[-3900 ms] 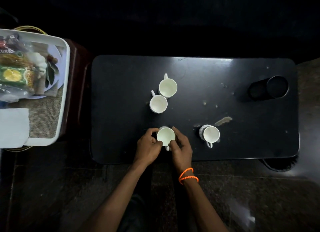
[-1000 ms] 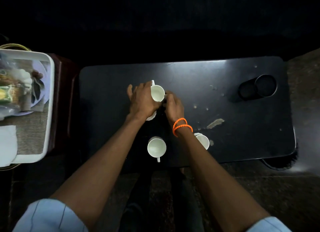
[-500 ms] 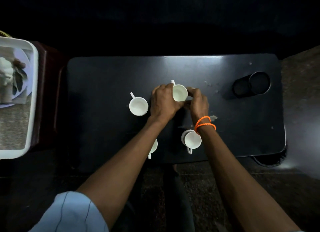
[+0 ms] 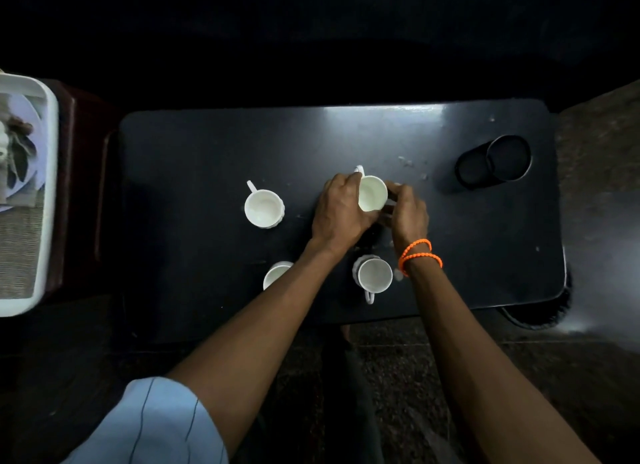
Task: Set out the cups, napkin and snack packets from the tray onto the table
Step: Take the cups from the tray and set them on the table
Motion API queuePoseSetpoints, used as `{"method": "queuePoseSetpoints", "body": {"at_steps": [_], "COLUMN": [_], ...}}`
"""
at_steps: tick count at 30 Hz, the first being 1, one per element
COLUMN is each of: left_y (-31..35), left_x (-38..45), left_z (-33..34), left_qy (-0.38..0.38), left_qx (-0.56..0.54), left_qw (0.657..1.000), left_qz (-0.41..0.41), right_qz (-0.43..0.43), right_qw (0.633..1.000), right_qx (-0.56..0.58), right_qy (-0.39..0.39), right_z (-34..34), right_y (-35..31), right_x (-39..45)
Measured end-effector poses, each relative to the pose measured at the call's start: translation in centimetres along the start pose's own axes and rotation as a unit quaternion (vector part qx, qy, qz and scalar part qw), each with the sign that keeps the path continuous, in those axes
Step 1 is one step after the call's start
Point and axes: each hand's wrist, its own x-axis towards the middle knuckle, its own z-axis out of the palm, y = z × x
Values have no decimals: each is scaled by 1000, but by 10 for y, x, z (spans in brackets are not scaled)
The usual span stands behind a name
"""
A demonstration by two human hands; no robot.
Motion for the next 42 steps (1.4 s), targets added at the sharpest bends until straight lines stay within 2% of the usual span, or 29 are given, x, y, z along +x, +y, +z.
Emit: {"method": "queuePoseSetpoints", "body": {"at_steps": [8, 11, 13, 15, 17, 18, 21, 24, 26, 28, 33, 42], "left_y": [-1, -4, -9, -21, -40, -49, -71, -79, -79, -81, -85, -93], "left_x": [-13, -16, -24, -36, -47, -53, -62, -62, -58, -53, -42, -41], "left_z": [1, -14, -30, -47, -64, -72, -88, -94, -98, -102, -105, -98], "left_qy": [1, -8, 57, 160, 238, 251, 201, 149, 133, 122, 107, 133], "left_qx": [-20, -44, -61, -81, -70, -62, -92, -180, -243, -266, -223, -243], "left_qw": [1000, 999, 996, 984, 968, 963, 947, 926, 903, 894, 913, 906], "left_qz": [7, 14, 18, 5, -39, -82, -233, -298, -328, -338, -326, -320], "right_qz": [16, -25, -83, -131, -144, -136, -86, -58, -47, -31, -10, 5], "right_qw": [1000, 998, 987, 979, 985, 988, 981, 970, 971, 977, 984, 985], "right_qx": [7, 11, 64, 101, 87, 70, -14, -63, -67, -46, -5, -3], "right_qy": [-5, 54, 120, 119, 35, -27, -171, -226, -224, -206, -179, -175], "right_z": [-4, 1, 7, 18, 36, 47, 80, 105, 114, 119, 121, 124], "right_y": [4, -4, -13, -22, -27, -29, -30, -22, -18, -15, -5, -12], "right_x": [-4, -11, -20, -32, -45, -51, -69, -80, -83, -84, -86, -80]}}
